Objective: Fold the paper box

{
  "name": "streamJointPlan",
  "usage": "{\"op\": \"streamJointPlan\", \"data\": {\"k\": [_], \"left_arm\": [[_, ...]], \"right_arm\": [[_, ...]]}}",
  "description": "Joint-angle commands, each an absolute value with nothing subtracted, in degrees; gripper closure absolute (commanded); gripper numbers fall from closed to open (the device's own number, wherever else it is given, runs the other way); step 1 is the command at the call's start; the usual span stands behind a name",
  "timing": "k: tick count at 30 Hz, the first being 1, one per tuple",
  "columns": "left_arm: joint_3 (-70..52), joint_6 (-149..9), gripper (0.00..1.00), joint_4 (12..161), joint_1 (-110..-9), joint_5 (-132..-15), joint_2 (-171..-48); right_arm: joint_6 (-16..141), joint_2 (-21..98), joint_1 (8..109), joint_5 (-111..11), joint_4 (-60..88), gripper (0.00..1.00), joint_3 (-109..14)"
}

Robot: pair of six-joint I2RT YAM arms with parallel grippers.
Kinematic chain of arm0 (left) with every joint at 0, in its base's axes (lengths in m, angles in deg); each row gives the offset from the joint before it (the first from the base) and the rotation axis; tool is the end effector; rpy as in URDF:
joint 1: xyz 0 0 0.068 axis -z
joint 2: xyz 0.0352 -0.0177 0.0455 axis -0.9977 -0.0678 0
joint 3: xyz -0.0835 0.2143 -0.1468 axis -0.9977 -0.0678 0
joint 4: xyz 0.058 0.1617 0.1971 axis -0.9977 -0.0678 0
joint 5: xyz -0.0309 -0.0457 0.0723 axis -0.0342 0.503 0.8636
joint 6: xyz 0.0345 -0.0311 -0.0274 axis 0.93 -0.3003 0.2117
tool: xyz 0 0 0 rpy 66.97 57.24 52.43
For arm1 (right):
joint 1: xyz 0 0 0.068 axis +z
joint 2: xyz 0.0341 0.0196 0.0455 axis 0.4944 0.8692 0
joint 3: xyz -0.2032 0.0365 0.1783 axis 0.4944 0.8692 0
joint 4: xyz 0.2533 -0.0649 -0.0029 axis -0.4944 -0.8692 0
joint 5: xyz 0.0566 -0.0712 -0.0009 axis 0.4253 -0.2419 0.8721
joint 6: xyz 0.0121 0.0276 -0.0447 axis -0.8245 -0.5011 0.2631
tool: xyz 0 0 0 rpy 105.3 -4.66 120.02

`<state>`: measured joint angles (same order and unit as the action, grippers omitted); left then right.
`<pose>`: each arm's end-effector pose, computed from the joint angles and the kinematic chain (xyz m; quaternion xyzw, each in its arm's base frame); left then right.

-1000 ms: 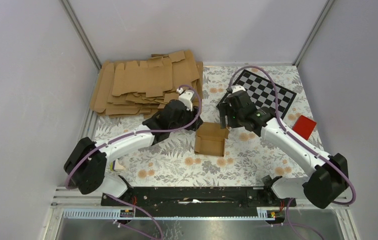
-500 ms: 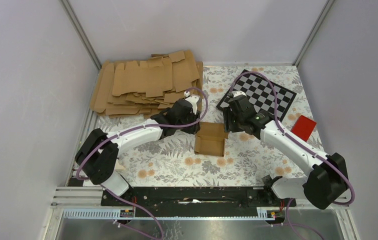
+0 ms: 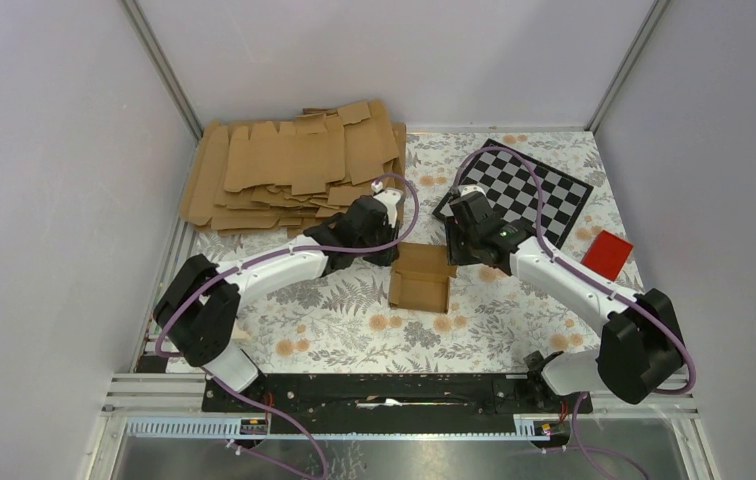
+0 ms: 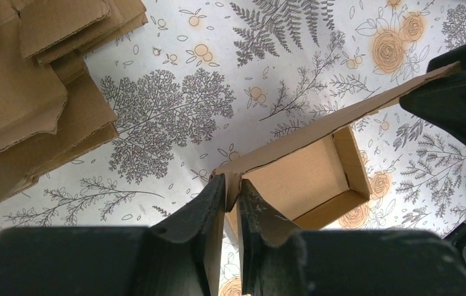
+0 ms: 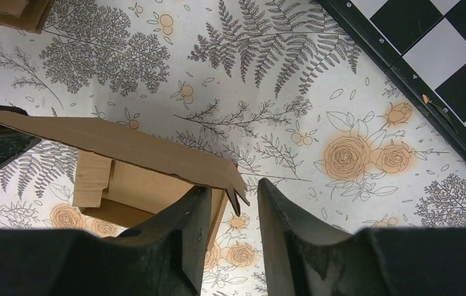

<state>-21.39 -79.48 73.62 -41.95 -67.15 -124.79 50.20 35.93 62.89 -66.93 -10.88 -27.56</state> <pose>0.2476 -0.2421 0.2276 0.1910 0.8943 -0.2309 0.3324 0.2443 0.1533 0.2507 -0.0842 0.9287 0.0871 0.3504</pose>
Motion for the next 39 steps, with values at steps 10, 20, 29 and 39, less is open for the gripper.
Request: {"op": "streamJointPlan", "data": {"k": [10,20,29,39], "left_arm": [[-17.1,-78.8,0.93,73.4,-42.2,-69.0,-127.0],[-16.8,-78.9,0.94,72.9,-42.1,-69.1,-126.8],[-16.8,-78.2,0.93,72.7,-41.8,-68.9,-126.9],[-16.3,-77.8,0.92,71.9,-41.5,-68.2,-126.8]], "right_arm": [[49.7,37.1,62.3,-65.5,-8.8,0.65,-26.3],[50.0,38.2,62.2,-64.2,-8.8,0.64,-26.8],[51.5,39.2,62.0,-66.5,-5.3,0.49,-26.0],[55.5,39.2,62.1,-58.7,-3.7,0.78,-25.9]]}}
